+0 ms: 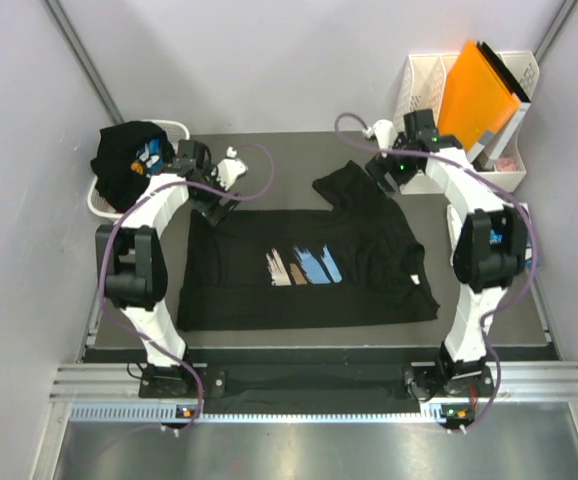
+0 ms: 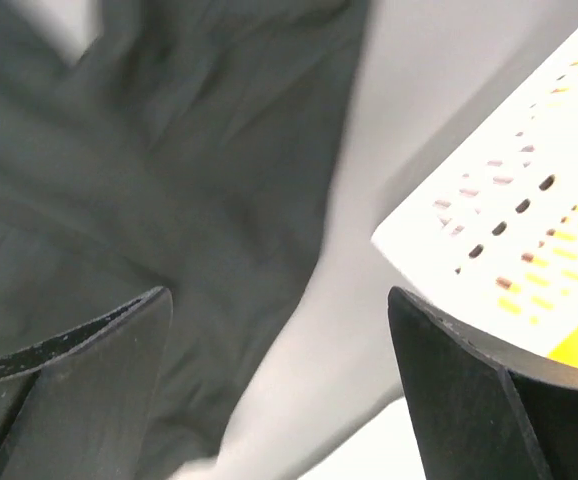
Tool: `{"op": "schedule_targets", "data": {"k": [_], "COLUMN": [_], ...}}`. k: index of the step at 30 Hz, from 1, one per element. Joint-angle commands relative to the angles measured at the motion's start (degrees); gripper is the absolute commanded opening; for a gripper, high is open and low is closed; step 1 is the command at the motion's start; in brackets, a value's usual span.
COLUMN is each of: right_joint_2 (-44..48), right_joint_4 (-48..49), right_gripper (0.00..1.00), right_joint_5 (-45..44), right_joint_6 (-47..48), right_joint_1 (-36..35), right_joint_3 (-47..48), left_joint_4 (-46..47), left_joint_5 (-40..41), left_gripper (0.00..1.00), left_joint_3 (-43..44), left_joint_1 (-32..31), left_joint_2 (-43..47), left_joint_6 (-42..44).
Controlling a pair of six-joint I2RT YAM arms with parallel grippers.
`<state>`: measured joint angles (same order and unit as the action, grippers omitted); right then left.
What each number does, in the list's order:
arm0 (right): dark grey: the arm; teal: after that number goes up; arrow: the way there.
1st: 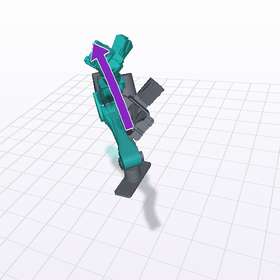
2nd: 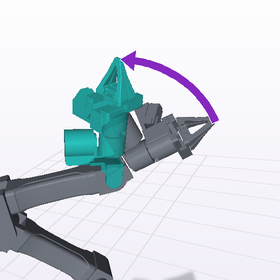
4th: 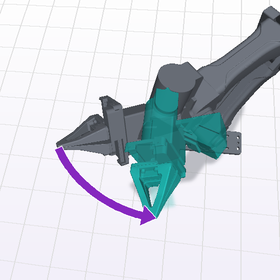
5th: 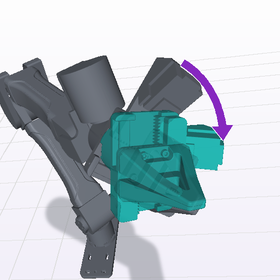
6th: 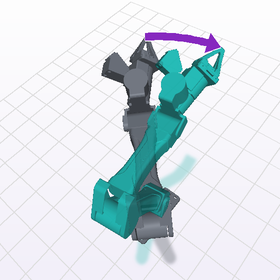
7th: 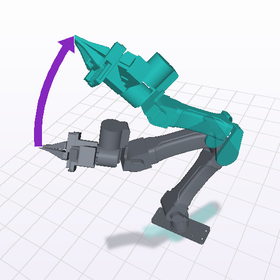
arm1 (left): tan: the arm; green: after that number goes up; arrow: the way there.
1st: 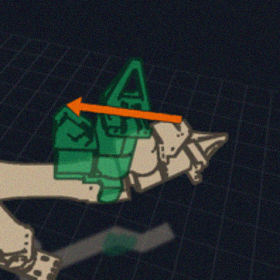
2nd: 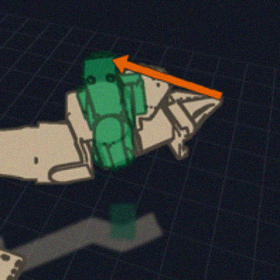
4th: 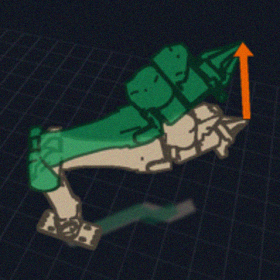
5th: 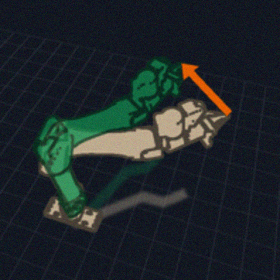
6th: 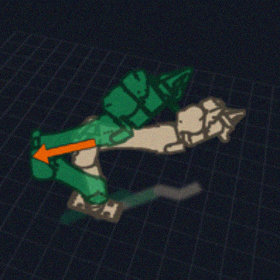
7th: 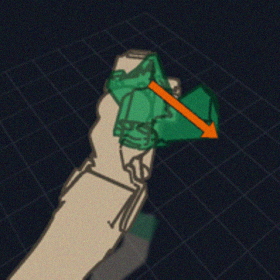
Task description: Fold and stack the t-shirts
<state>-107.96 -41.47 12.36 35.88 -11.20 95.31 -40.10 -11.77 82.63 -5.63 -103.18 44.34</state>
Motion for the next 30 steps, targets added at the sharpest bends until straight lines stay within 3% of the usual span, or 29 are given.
{"op": "schedule_targets", "data": {"k": [1,9,17,21,25,30], "right_joint_2": [-10.5,-26.1,-30.4,-31.3,-32.8,-35.1], "right_joint_4": [-0.8,4.5,18.4,22.7,24.4,23.0], "right_gripper": [0.89,0.86,0.85,0.84,0.83,0.85], "right_joint_5": [4.4,3.2,2.5,6.5,9.3,6.2], "right_joint_6": [-7.7,-9.2,-16.3,-20.4,-22.6,-24.5], "right_joint_1": [1.7,1.4,0.4,0.0,-0.9,-2.0], "right_joint_3": [13.0,31.4,31.3,30.6,31.2,34.2], "left_joint_4": [6.9,3.5,1.9,2.6,3.6,1.5], "left_joint_5": [-1.0,-1.3,4.2,4.8,5.7,7.9], "left_gripper": [0.99,0.99,0.99,0.99,0.99,0.99], "left_joint_3": [6.8,15.8,18.0,15.3,14.0,15.0], "left_joint_1": [0.6,-0.4,-3.9,-5.0,-5.7,-6.9], "left_joint_2": [-5.5,-12.0,-13.0,-11.7,-11.3,-11.7], "left_joint_6": [-9.5,-3.3,2.9,4.2,4.6,6.5]}}
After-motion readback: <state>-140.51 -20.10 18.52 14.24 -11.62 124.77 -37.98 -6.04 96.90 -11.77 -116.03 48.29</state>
